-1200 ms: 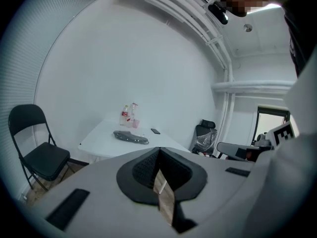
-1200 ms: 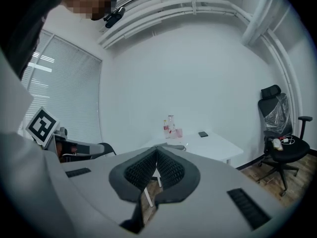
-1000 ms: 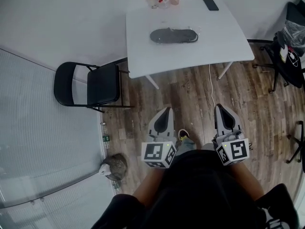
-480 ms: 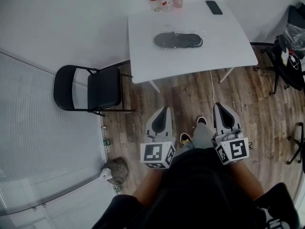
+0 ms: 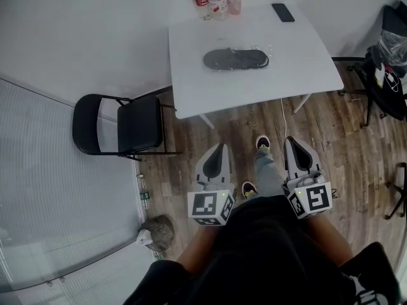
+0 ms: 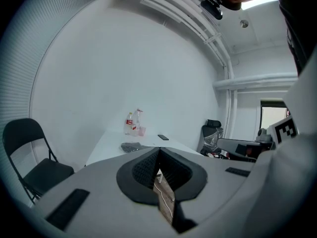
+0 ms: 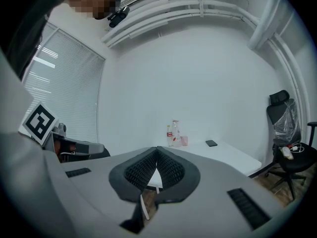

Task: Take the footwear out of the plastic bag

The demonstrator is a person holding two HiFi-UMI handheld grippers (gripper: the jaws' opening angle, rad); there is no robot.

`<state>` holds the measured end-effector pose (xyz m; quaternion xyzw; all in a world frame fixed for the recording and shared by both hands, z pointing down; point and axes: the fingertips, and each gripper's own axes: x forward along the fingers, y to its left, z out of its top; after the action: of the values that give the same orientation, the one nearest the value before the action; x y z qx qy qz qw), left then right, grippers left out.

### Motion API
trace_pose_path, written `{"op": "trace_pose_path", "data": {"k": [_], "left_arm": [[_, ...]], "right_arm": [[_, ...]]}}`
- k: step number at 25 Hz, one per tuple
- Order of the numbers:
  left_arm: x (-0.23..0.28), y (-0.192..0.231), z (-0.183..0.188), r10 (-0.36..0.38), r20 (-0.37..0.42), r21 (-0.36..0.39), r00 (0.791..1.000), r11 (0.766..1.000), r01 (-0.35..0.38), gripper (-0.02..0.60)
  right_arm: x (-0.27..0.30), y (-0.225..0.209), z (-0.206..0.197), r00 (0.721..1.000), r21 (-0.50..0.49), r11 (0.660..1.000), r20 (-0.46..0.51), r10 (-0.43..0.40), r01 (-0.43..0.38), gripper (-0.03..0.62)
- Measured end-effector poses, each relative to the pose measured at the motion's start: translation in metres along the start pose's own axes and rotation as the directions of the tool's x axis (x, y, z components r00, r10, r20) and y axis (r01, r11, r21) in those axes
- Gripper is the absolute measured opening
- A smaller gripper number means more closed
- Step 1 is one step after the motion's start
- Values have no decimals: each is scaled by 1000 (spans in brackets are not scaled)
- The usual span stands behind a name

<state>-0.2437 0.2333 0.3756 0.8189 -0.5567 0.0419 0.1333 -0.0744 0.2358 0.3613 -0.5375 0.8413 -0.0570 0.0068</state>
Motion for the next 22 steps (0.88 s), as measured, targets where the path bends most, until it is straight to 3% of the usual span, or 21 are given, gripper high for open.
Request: {"op": "trace_pose_path", "data": {"k": [22], "left_arm": [[110,37,25,8,-27,14,1000,1000,-7,23]], "right_arm": [[110,-63,6,1000,31,999,19,-15,14,18]]}}
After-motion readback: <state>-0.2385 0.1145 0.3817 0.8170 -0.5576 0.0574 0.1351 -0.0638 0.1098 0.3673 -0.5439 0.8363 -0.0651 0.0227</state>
